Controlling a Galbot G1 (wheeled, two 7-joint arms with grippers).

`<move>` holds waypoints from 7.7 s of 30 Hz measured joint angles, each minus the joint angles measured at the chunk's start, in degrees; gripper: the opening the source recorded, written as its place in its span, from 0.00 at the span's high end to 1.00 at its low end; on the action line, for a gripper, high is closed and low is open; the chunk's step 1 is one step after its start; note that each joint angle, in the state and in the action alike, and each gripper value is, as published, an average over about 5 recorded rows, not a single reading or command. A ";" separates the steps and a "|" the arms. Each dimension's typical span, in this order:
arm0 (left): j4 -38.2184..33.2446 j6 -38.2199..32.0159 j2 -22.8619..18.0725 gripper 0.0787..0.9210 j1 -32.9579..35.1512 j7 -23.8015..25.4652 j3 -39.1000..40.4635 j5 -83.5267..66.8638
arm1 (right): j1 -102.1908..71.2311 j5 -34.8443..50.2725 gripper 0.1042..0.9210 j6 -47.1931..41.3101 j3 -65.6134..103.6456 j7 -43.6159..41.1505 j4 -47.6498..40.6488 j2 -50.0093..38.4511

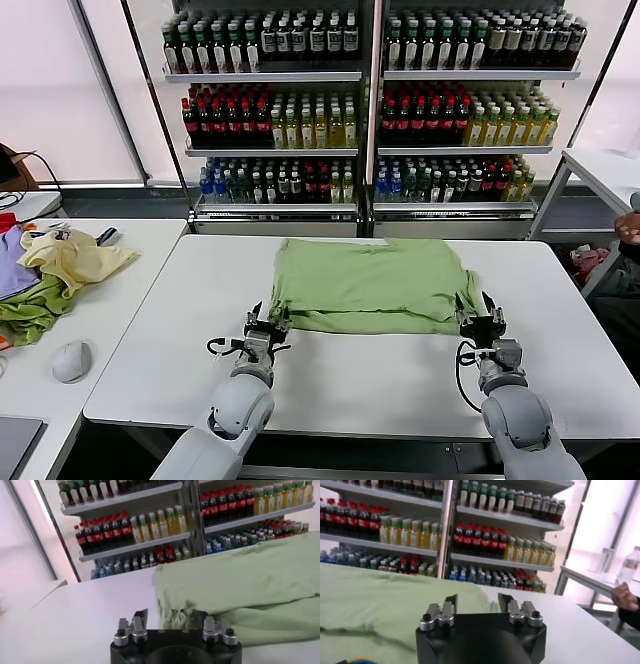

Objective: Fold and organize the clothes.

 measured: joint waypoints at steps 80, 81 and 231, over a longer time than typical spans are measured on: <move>-29.47 1.46 6.24 0.48 28.90 3.50 -14.07 -3.70 | -18.17 1.48 0.33 -5.10 4.42 0.11 22.93 -1.70; -28.92 1.38 6.20 0.43 27.97 3.41 -13.97 -3.98 | -16.40 1.98 0.29 -5.50 3.89 0.39 21.88 -2.00; -11.87 -2.21 -0.50 0.36 17.43 -5.18 -6.70 -1.61 | -15.88 5.03 0.12 -9.09 2.65 -2.73 19.59 2.38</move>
